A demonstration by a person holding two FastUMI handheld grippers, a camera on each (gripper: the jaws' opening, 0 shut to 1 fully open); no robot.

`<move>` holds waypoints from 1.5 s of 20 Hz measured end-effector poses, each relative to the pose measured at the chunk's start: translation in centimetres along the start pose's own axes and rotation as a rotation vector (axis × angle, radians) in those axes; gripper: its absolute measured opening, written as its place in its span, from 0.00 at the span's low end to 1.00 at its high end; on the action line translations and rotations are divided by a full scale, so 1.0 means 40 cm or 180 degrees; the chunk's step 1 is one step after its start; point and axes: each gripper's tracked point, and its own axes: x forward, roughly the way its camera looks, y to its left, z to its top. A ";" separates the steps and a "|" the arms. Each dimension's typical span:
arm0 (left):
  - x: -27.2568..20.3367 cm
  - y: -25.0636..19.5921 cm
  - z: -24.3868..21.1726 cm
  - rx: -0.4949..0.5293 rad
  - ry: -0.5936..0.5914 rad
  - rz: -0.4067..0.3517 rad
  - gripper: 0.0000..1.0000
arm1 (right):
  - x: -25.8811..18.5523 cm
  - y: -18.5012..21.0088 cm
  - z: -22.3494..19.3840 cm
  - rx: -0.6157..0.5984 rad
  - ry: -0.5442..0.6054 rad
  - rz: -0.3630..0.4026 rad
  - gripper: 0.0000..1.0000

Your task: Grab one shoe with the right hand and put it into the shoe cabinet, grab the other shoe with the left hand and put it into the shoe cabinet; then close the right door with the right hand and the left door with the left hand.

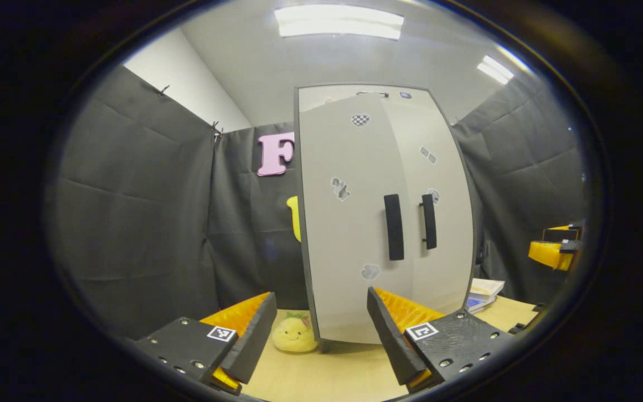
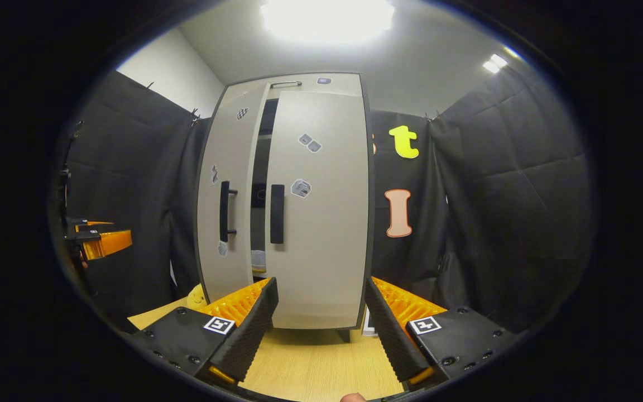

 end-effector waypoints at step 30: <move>-0.035 0.039 -0.041 -0.0037 0.0070 -0.0047 0.94 | -0.026 0.041 0.020 -0.0012 -0.0087 -0.0025 0.97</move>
